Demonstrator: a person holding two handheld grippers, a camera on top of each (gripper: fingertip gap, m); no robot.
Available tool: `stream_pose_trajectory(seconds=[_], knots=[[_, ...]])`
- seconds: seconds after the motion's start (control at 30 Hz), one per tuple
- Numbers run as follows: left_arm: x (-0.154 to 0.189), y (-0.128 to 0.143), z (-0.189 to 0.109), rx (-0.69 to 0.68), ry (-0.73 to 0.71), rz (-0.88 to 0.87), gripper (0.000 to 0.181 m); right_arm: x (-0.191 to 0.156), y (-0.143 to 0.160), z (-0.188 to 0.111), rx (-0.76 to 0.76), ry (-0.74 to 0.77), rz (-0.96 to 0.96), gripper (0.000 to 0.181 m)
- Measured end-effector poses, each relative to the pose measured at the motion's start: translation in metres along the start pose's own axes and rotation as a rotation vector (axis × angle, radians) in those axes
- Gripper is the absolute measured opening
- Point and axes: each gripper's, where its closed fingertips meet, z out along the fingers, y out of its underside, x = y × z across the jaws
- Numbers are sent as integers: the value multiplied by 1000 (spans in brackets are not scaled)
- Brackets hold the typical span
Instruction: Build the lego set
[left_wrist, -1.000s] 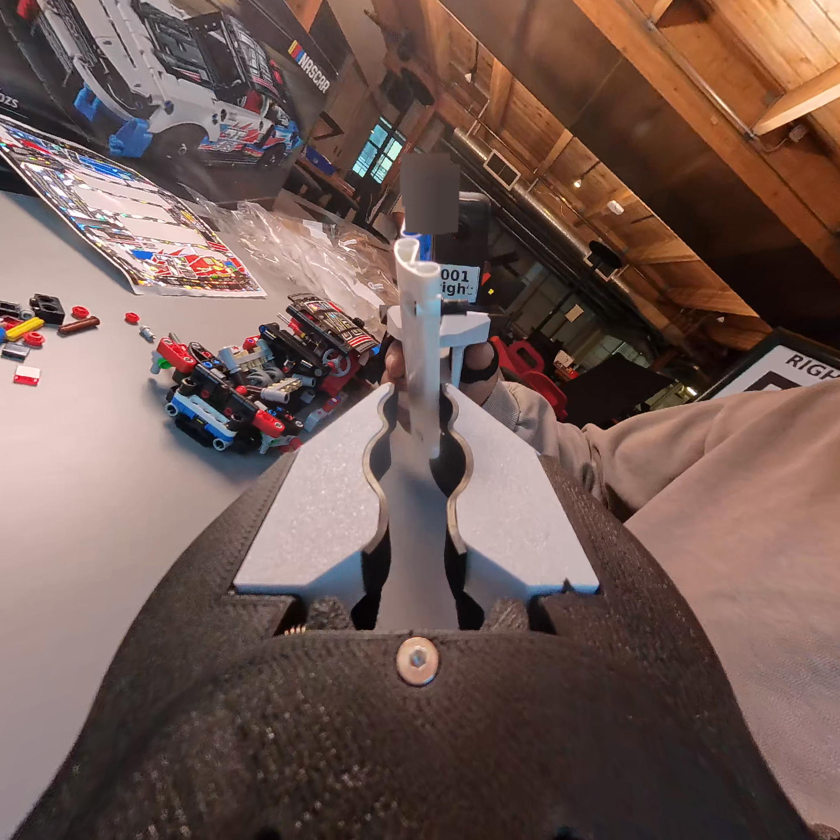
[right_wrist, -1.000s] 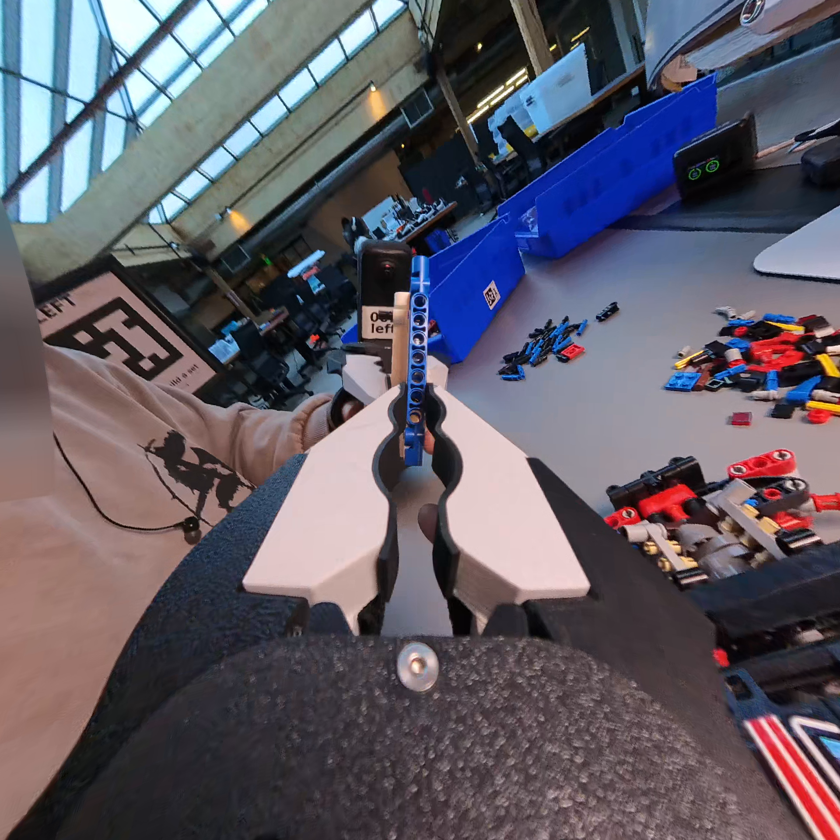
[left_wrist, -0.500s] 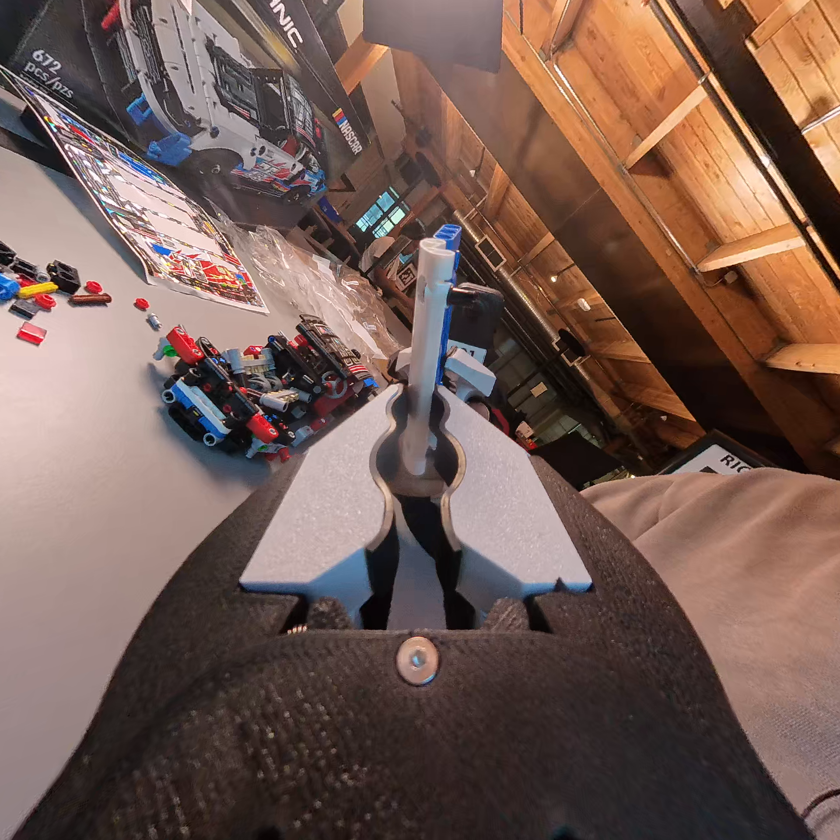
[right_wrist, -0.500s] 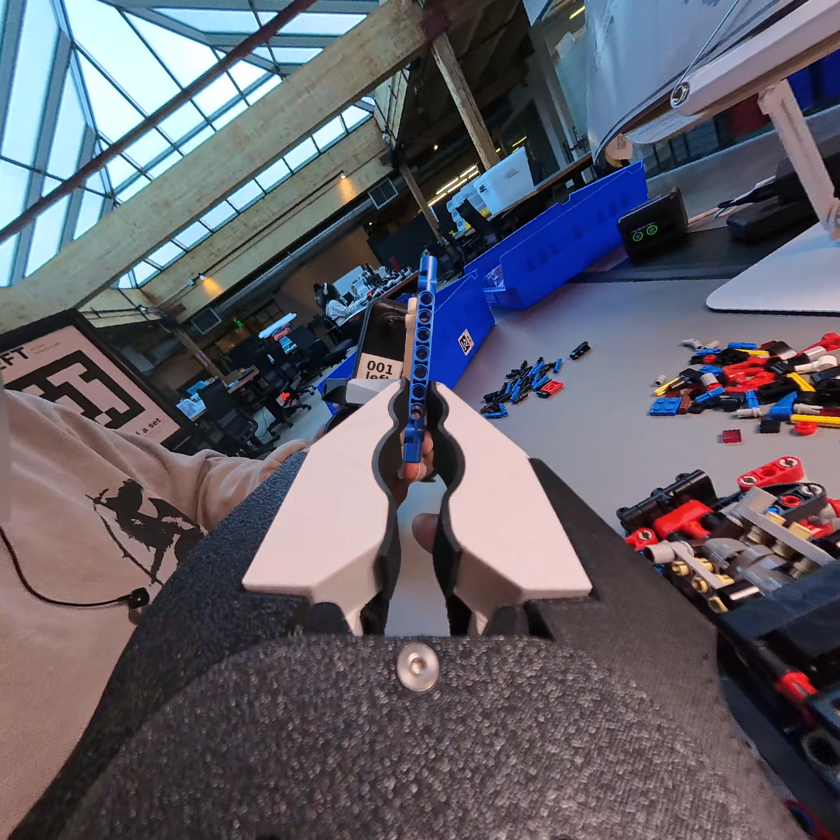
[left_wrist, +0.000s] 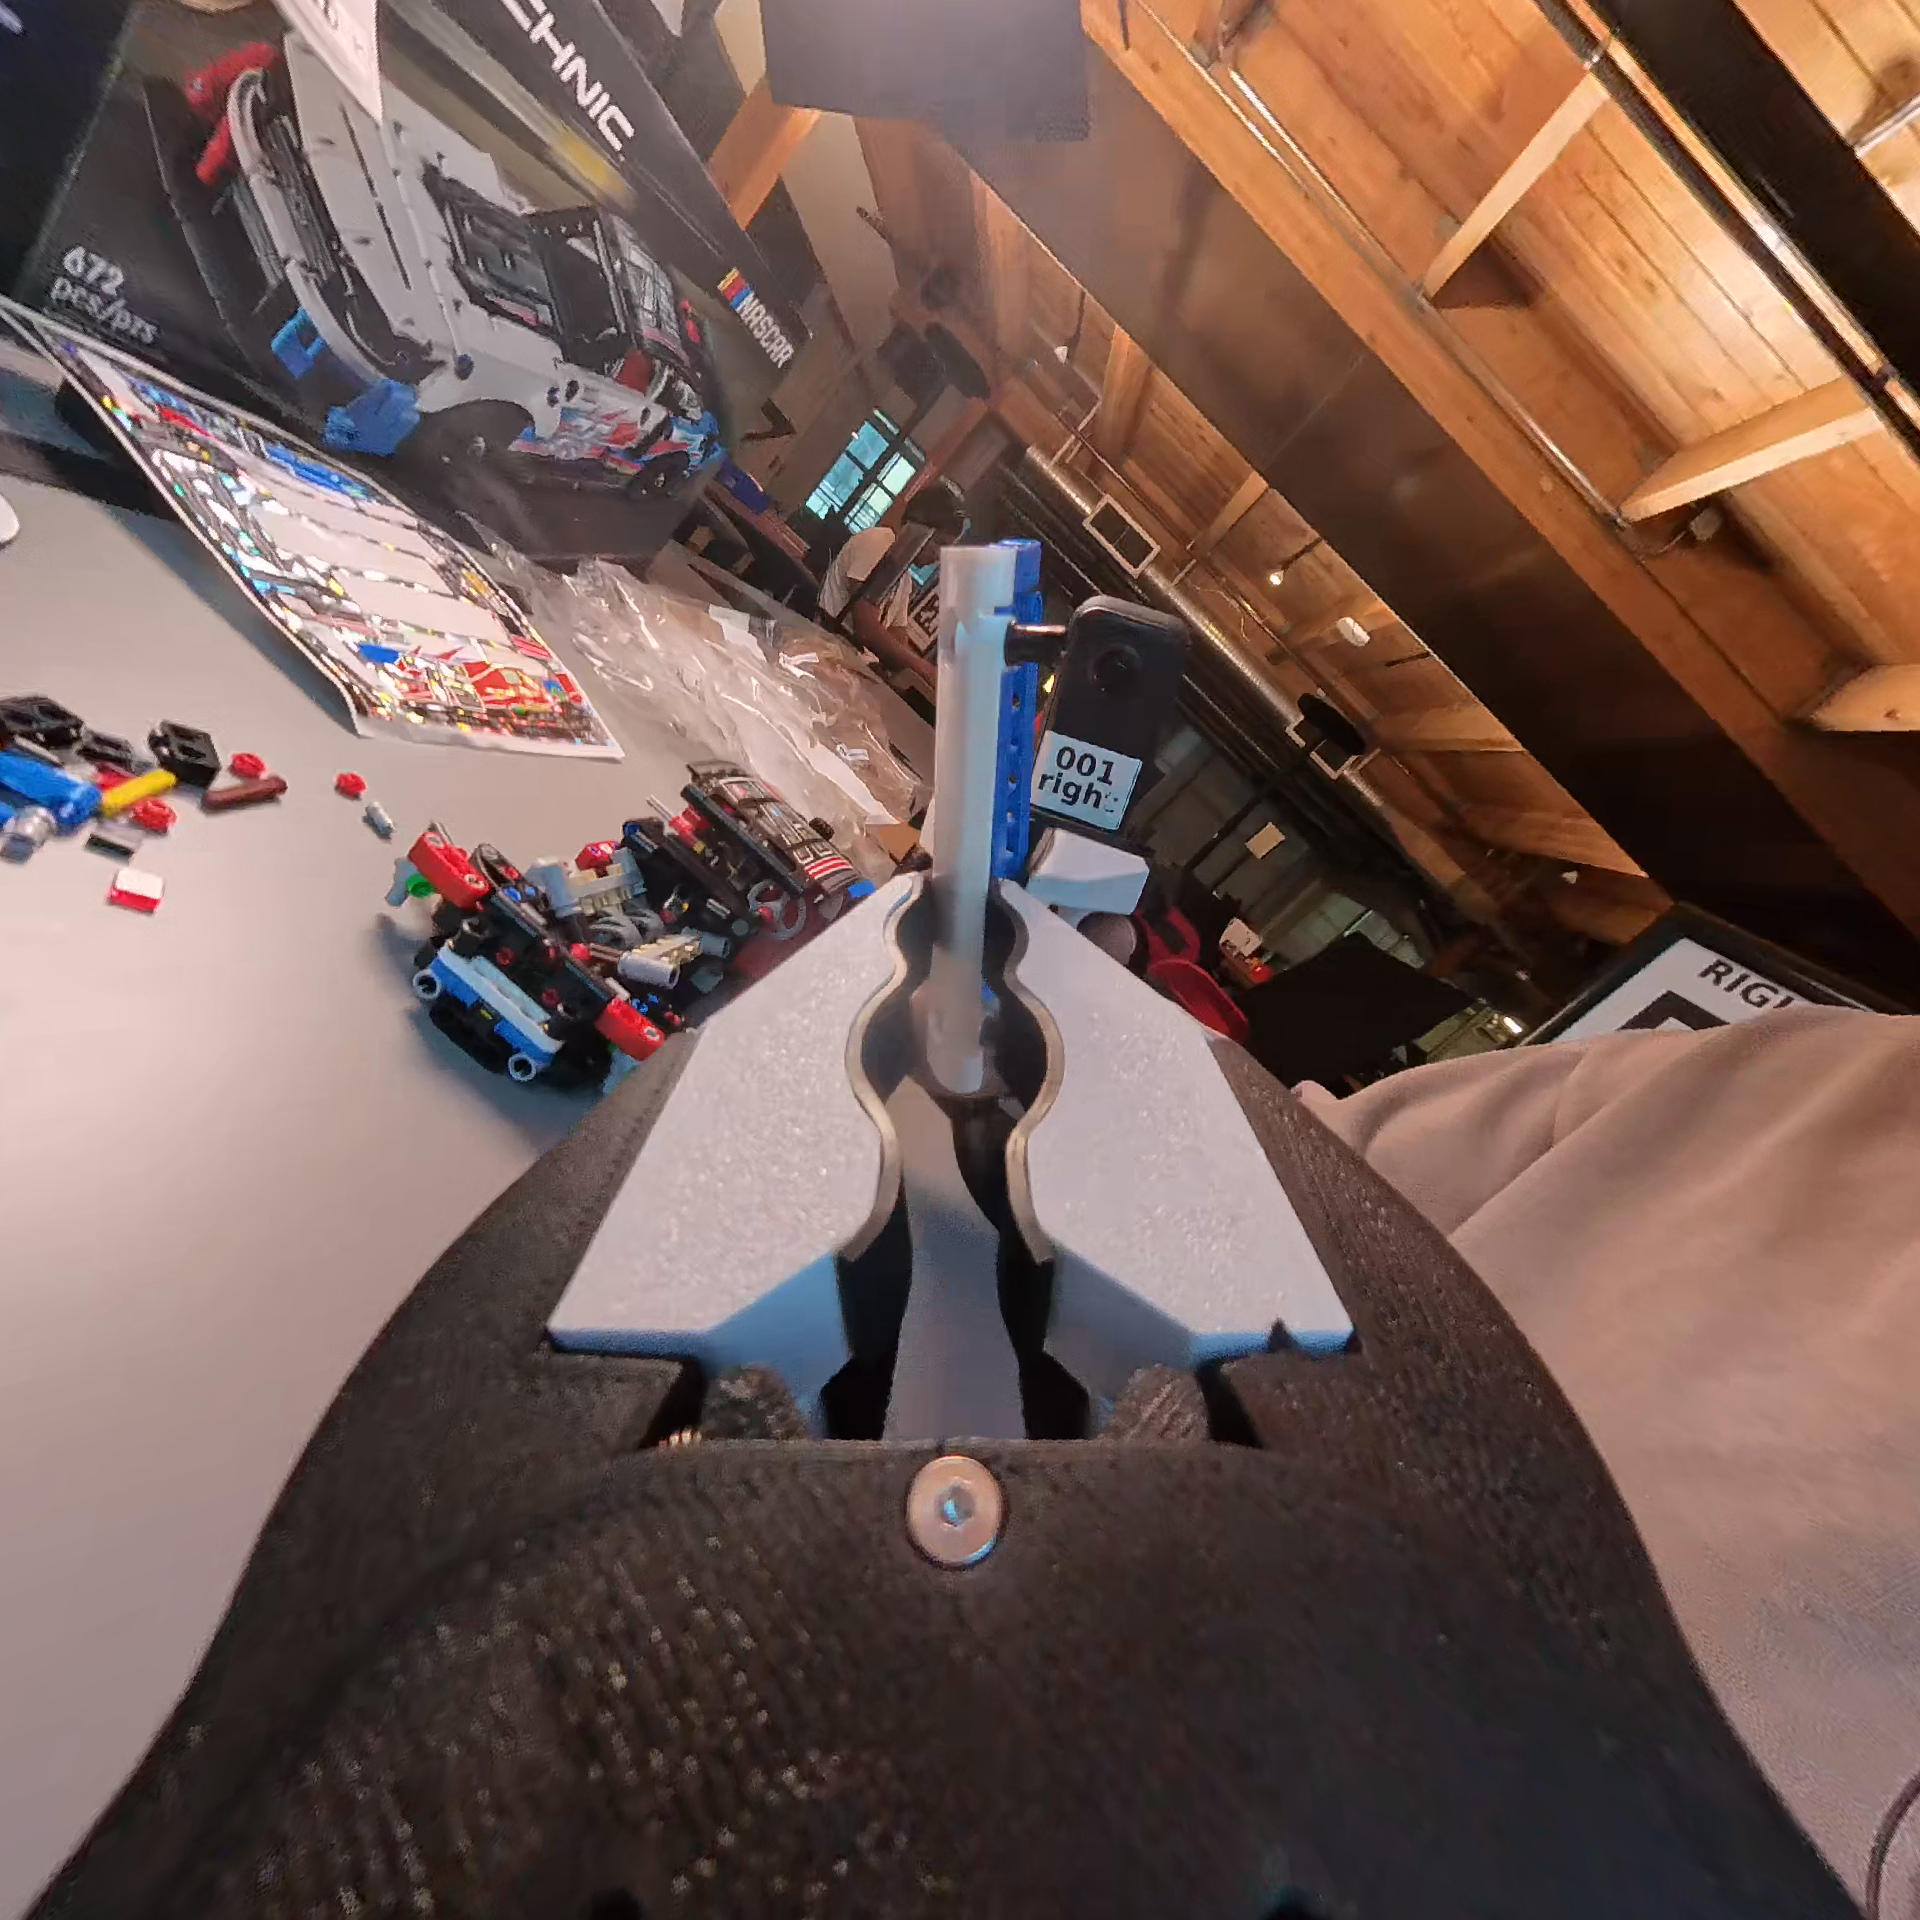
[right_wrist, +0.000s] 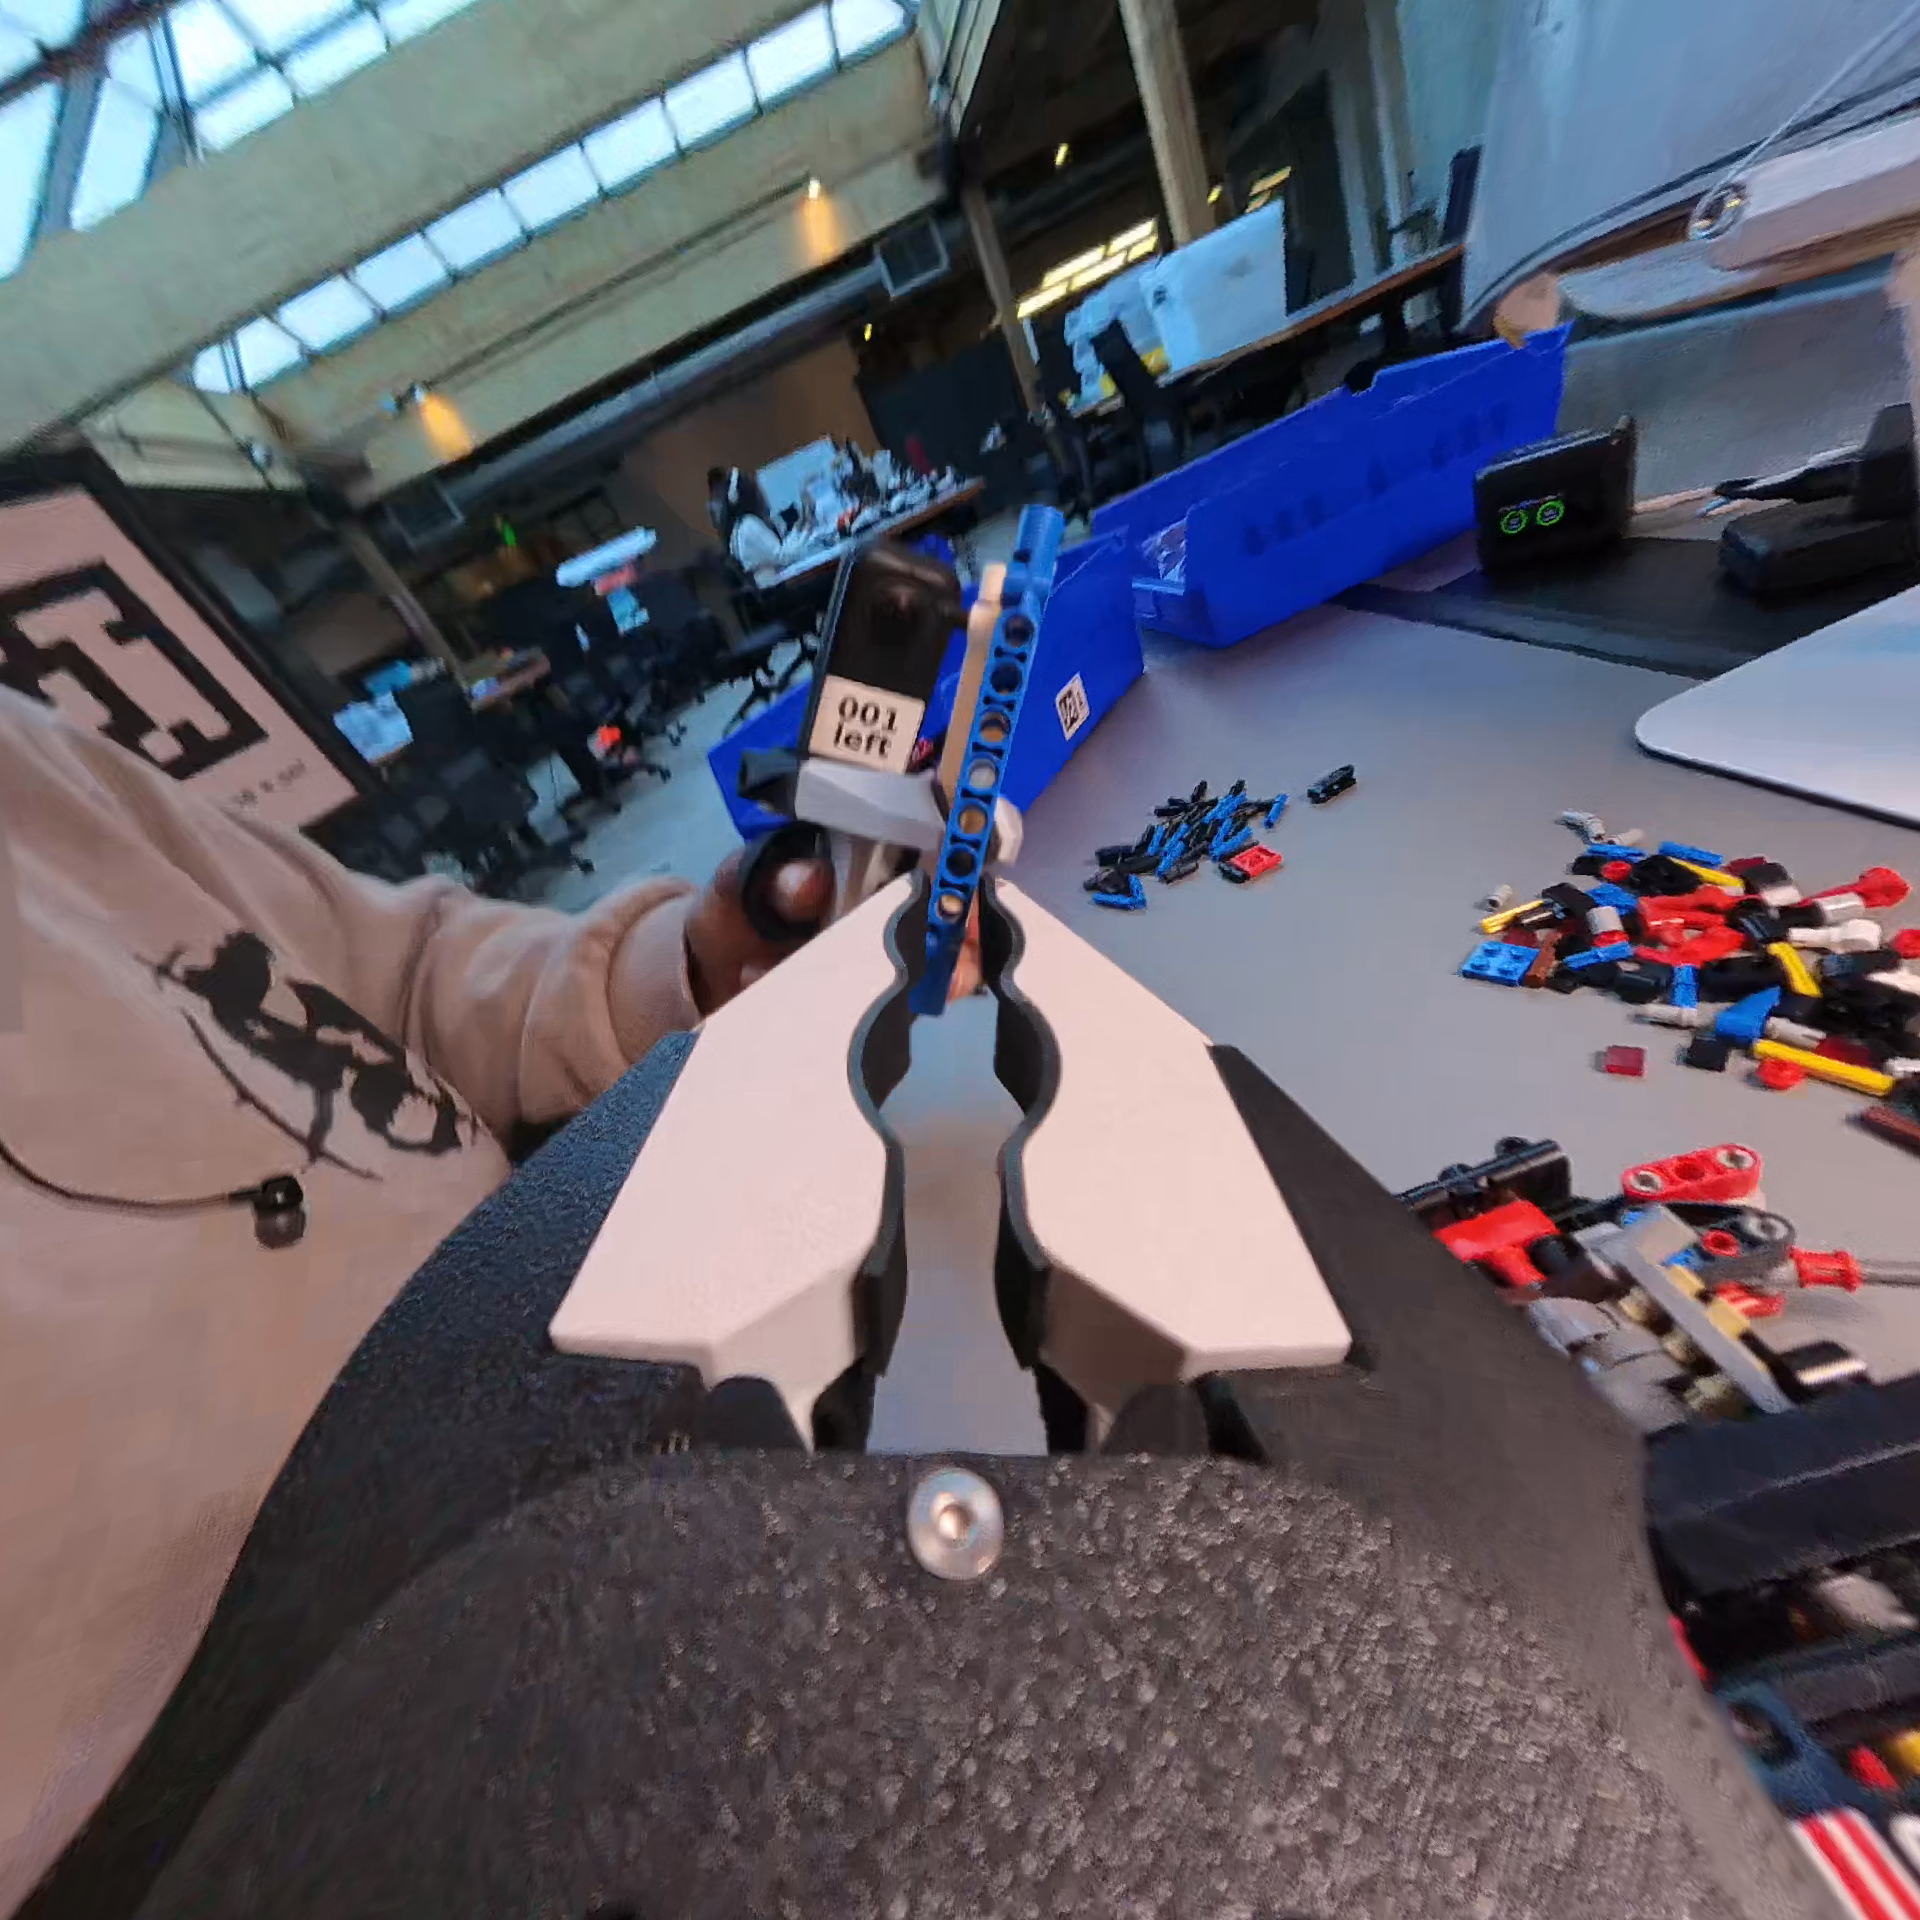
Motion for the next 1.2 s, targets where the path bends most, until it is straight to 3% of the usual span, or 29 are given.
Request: stream_pose_trajectory(seconds=[0.07,0.2,0.37,0.67,0.8,0.9,1.0,1.2], knots=[[4,6,2,-44,7,31,6,-3,5,-4,-59,-9,-62,13],[7,16,4,-76,11,36,6,-9,15,-5,-115,-20,-71,7],[5,15,0,-48,-12,66,7,-7,15,0,-33,15,-21,6],[1,4,1,108,42,-147,5,-2,11,5,52,67,-17,6],[-1,4,4,138,-19,-94,8,3,13,8,30,110,-61,8],[6,5,7,117,-21,-40,6,-3,8,5,94,113,-17,6],[4,0,7,148,14,-106,6,-1,3,8,94,109,-3,6],[4,8,7,1,21,-62,7,-2,14,3,-11,-14,46,7]])
